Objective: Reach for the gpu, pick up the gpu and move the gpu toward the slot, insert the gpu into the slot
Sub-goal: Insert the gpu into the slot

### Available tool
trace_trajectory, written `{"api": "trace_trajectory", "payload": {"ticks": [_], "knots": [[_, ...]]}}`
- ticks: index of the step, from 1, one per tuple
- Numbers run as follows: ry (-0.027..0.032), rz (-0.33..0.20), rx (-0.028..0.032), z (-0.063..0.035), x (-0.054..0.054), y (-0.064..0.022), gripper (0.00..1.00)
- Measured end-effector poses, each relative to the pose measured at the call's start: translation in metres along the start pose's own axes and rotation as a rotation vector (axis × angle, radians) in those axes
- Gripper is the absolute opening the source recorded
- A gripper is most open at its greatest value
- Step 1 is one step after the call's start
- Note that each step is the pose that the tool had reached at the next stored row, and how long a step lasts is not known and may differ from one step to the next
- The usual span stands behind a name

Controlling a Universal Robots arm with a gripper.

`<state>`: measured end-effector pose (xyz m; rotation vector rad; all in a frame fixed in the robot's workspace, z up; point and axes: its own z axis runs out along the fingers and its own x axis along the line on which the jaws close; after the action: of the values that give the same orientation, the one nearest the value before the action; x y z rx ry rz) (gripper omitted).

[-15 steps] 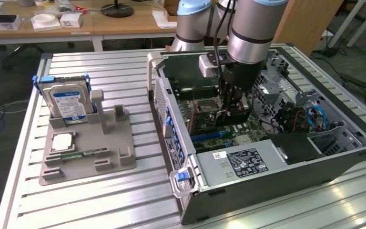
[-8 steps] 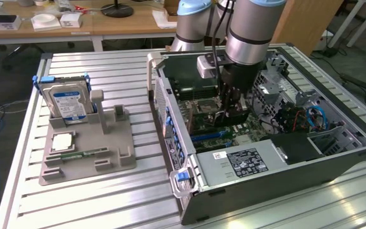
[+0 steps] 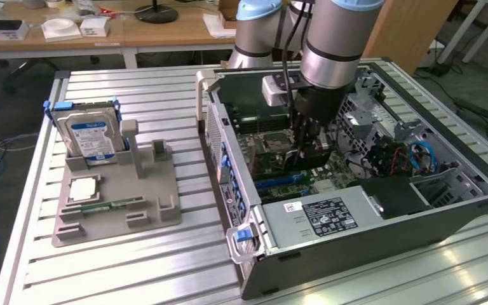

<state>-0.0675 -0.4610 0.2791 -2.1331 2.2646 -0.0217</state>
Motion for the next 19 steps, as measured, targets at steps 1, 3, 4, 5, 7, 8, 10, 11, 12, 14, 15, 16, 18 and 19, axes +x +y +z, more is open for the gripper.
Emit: {"api": "trace_trajectory", "payload": {"ticks": [1, 3, 4, 5, 7, 8, 10, 11, 12, 14, 15, 16, 18, 19], "knots": [[0.0003, 0.000, -0.0032, 0.0003, 0.0000, 0.0001, 0.26], [0.0007, 0.000, -0.0037, 0.0004, 0.0000, 0.0001, 0.26], [0.0007, 0.000, -0.0037, 0.0004, 0.0000, 0.0001, 0.26], [0.0006, 0.000, -0.0037, 0.0004, 0.0000, 0.0001, 0.26], [0.0002, 0.000, -0.0035, 0.0008, 0.0011, -0.0001, 0.26], [0.0003, 0.000, -0.0036, 0.0007, 0.0020, -0.0001, 0.26], [0.0004, 0.000, -0.0036, 0.0008, 0.0033, 0.0000, 0.26], [0.0005, 0.000, -0.0036, 0.0008, 0.0036, 0.0008, 0.26], [0.0004, 0.000, -0.0035, 0.0011, 0.0037, 0.0021, 0.26], [0.0003, 0.000, -0.0035, 0.0015, 0.0040, 0.0047, 0.26], [0.0004, 0.000, -0.0035, 0.0016, 0.0041, 0.0056, 0.26], [0.0005, 0.000, -0.0036, 0.0019, 0.0042, 0.0061, 0.26], [0.0008, 0.000, -0.0037, 0.0027, 0.0054, 0.0062, 0.26], [0.0005, 0.000, -0.0036, 0.0034, 0.0061, 0.0062, 0.26]]}}
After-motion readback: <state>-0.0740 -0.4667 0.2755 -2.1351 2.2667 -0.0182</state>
